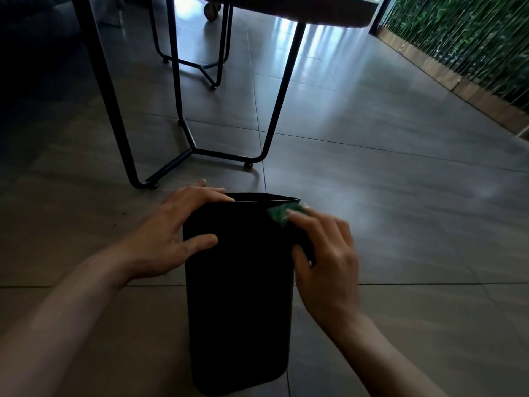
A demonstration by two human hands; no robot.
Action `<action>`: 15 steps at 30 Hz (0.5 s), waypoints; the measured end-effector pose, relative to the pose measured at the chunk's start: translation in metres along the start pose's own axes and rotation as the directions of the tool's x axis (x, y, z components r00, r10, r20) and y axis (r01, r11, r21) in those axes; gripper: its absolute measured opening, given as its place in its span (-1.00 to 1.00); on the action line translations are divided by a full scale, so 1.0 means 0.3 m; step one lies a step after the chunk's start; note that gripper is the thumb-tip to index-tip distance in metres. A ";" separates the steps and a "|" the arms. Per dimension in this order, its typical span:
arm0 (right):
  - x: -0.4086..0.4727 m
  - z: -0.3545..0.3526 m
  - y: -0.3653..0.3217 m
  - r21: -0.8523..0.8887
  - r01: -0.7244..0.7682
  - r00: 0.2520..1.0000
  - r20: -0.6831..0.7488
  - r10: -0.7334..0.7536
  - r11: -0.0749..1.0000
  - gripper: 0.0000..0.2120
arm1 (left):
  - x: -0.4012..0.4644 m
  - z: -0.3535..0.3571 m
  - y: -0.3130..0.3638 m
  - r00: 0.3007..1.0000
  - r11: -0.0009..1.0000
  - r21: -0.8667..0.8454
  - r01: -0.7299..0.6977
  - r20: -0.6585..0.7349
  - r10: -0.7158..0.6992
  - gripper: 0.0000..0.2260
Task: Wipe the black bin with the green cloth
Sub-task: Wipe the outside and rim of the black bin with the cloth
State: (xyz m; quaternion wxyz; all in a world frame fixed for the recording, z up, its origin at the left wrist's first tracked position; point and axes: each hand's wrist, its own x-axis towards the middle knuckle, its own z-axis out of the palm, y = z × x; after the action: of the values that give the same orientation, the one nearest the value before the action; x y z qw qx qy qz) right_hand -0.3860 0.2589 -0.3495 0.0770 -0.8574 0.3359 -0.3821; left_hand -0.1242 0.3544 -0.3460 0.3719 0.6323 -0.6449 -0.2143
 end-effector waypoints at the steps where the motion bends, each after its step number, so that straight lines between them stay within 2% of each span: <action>1: -0.033 0.009 0.009 -0.068 0.043 0.999 0.027 -0.041 0.997 -0.58 | -0.001 -0.001 -0.001 1.000 1.000 0.004 0.001 -0.004 -0.001 -0.49; 4: -0.127 0.020 0.038 -0.182 0.145 0.988 0.077 -0.133 0.972 -0.75 | 0.001 -0.002 0.004 1.000 1.000 0.017 -0.008 -0.004 0.008 -0.49; 7: -0.199 0.015 0.048 -0.222 0.240 0.969 0.112 -0.220 0.945 -0.72 | 0.002 -0.002 0.008 1.000 1.000 0.024 -0.002 -0.008 0.003 -0.49; 11: -0.277 -0.008 0.041 -0.245 0.360 0.929 0.184 -0.321 0.900 -0.77 | 0.001 -0.002 0.014 1.000 1.000 0.023 0.008 -0.001 -0.008 -0.51; 13: -0.313 -0.031 0.034 -0.249 0.362 0.907 0.317 -0.278 0.898 -0.85 | -0.002 -0.004 0.020 1.000 1.000 0.027 0.017 0.002 -0.017 -0.51; 14: -0.324 -0.046 0.038 -0.237 0.309 0.901 0.384 -0.204 0.921 -0.75 | -0.003 -0.003 0.022 1.000 0.999 0.035 0.020 0.000 -0.020 -0.51; 15: -0.330 -0.066 0.045 -0.211 0.190 0.898 0.432 -0.084 0.959 -0.65 | -0.004 -0.004 0.025 1.000 0.999 0.046 0.023 0.000 -0.023 -0.50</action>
State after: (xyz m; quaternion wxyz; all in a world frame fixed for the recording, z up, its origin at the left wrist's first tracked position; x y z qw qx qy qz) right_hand -0.4547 0.3139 -0.4007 0.0123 -0.9437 0.2950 -0.1491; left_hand -0.1284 0.3566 -0.3399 0.3546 0.6480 -0.6425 -0.2039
